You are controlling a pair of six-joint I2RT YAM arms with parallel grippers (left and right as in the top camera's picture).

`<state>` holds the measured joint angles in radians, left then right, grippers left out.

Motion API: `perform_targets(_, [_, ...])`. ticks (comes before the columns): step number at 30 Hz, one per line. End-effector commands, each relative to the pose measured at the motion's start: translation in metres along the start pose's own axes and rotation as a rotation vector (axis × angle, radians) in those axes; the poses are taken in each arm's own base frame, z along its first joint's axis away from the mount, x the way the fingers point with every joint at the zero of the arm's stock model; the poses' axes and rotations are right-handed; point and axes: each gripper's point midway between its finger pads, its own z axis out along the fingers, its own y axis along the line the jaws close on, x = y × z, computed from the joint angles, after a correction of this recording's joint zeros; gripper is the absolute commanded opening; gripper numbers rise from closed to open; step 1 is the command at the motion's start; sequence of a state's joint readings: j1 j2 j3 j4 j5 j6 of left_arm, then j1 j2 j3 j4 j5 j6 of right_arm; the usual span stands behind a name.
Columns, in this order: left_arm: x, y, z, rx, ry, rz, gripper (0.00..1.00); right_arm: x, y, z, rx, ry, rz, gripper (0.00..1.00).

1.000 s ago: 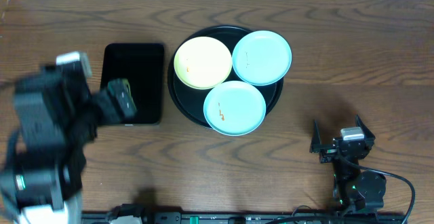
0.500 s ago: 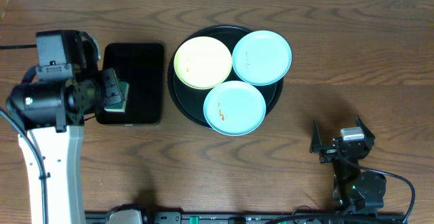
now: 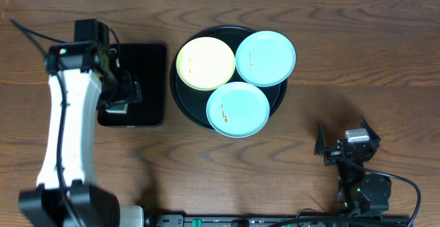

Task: Clean dirty plates on tray and stack at the side
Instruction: 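Reach the left gripper down to the green sponge in the black tray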

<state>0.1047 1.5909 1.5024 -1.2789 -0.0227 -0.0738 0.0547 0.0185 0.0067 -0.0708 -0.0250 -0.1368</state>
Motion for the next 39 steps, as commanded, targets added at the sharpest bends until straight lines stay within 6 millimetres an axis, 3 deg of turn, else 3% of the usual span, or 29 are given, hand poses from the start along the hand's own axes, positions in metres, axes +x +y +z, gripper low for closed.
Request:
perform_targets(1, [-0.002,0.001,0.020,-0.021,0.056,0.011,0.74,0.001,-0.006,0.000,0.027,0.004,-0.005,0.99])
perform_targets(5, [-0.010,-0.001,0.040,-0.029,0.089,0.014,0.61,0.001,-0.006,0.000,0.027,0.004,-0.005,0.99])
perform_targets(11, [-0.027,0.011,0.061,-0.115,0.074,0.017,0.61,0.001,-0.006,0.000,0.027,0.004,-0.005,0.99])
perform_targets(17, [-0.037,0.009,0.081,-0.126,0.076,0.018,0.60,0.001,-0.006,0.000,0.027,0.004,-0.005,0.99])
perform_targets(33, [-0.039,0.029,0.140,-0.194,0.180,-0.006,0.59,0.001,-0.006,0.000,0.027,0.004,-0.005,0.99])
perform_targets(39, [-0.035,0.016,0.160,-0.093,0.226,-0.027,0.55,0.001,-0.006,0.000,0.027,0.004,-0.005,0.99])
